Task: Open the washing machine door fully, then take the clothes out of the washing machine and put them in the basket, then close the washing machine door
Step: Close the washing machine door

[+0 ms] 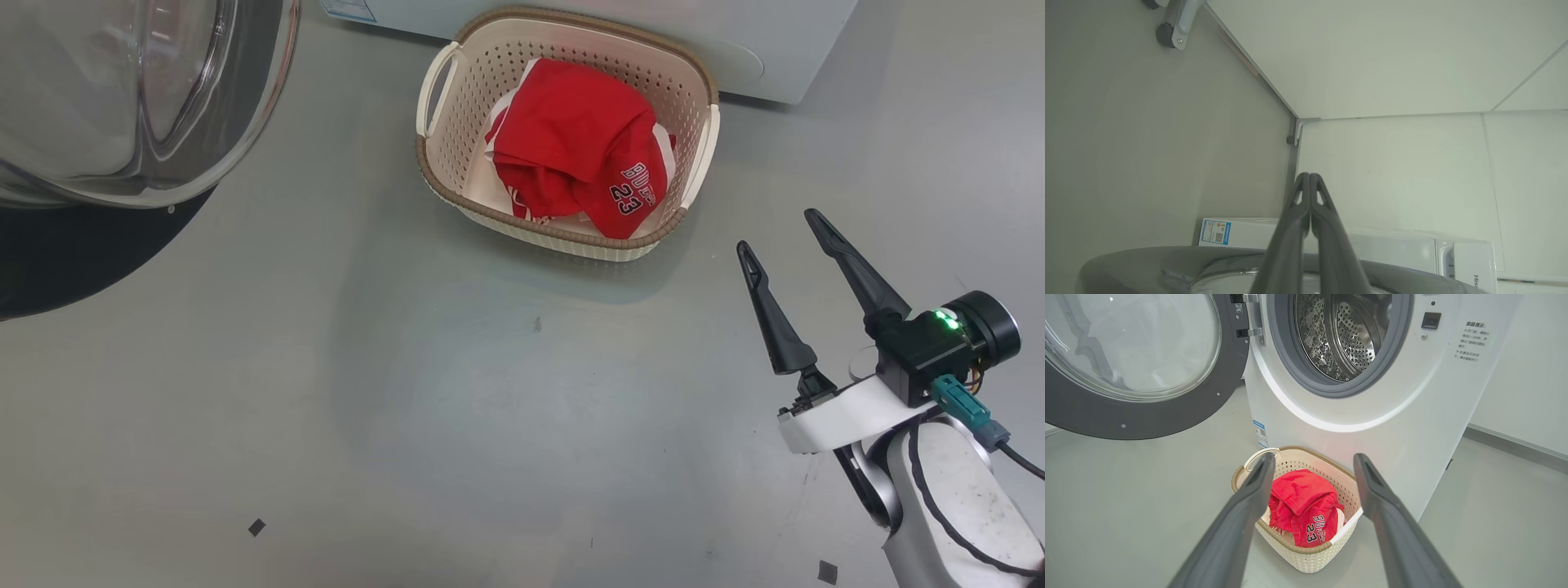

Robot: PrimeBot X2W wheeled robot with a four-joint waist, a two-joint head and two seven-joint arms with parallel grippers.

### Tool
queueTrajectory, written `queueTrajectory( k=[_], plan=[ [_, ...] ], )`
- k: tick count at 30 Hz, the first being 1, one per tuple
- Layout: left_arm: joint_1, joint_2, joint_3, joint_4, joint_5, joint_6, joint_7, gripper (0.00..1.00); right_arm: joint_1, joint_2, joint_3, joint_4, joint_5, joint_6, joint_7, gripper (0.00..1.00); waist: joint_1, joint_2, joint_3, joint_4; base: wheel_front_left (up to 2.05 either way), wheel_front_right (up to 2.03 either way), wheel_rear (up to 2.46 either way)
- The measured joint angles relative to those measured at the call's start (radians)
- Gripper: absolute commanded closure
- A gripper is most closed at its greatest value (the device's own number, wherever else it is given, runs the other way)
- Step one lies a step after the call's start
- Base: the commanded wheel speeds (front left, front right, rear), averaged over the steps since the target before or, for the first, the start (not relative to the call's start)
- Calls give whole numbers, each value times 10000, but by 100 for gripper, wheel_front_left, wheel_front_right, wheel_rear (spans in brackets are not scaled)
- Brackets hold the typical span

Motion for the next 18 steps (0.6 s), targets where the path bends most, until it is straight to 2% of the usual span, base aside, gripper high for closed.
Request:
queueTrajectory(
  k=[11,18],
  plan=[
    [-144,107,-418,1402,-188,-2,1459,100,-30,50,6,100,2,0,2,0,0,0,-208,42,0,0,0],
    [-310,290,-677,1561,-366,-2,2428,100,-30,94,8,144,13,0,0,0,0,0,-346,88,0,0,0]
  ],
)
